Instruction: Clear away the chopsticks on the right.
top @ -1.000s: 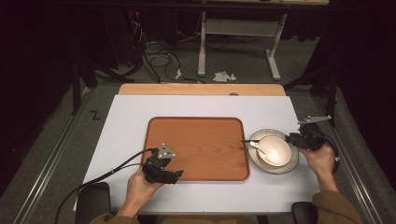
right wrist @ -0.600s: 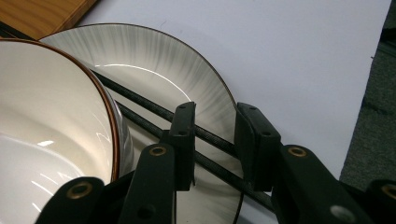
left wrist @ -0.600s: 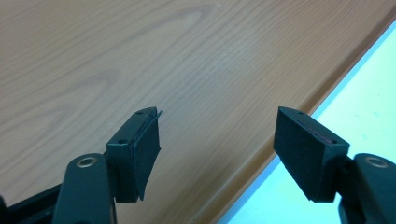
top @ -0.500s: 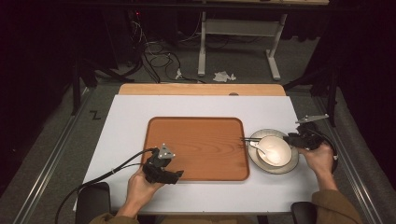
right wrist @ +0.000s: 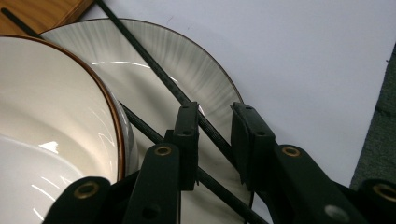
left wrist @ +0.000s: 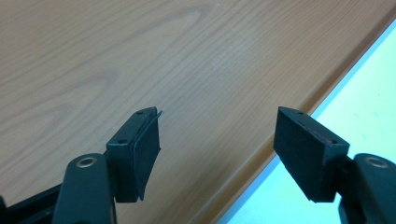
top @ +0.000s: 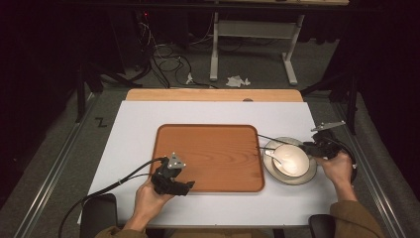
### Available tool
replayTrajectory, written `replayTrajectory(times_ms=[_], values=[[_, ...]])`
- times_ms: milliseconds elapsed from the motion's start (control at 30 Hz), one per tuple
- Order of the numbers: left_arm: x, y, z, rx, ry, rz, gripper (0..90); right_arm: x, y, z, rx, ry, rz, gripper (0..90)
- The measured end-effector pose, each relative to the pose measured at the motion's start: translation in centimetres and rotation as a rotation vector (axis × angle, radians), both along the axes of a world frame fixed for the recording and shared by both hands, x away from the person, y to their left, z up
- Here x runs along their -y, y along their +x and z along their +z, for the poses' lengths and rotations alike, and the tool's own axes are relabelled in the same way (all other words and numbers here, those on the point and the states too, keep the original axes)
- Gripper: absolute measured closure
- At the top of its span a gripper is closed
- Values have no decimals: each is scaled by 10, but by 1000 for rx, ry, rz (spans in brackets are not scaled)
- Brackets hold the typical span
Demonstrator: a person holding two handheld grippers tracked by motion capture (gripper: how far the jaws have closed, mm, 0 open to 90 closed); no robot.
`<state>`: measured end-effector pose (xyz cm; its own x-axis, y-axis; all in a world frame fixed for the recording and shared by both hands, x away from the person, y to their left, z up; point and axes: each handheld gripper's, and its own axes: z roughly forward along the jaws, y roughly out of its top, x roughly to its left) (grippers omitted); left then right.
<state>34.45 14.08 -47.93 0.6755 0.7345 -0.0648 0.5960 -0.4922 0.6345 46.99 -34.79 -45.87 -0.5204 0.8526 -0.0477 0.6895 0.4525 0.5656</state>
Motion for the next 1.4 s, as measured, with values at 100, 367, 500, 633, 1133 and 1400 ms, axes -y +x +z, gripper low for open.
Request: replayTrajectory(times_ms=[100,367,500,633,1133,1400], values=[[0,1,-1,-5,-1,0,313,0,0,0,-10,2,8,769],[0,0,0,-1,-1,0,314,-1,-1,-2,-3,-12,14,808],[1,1,-1,-4,-1,0,314,0,0,-3,1,-4,12,837],[1,0,-1,-3,0,1,314,2,0,-3,4,1,11,858],[1,1,-1,-7,-2,-3,313,-2,-16,25,81,61,25,865],[1,1,-2,-8,3,-4,313,-27,-37,49,123,53,76,864]])
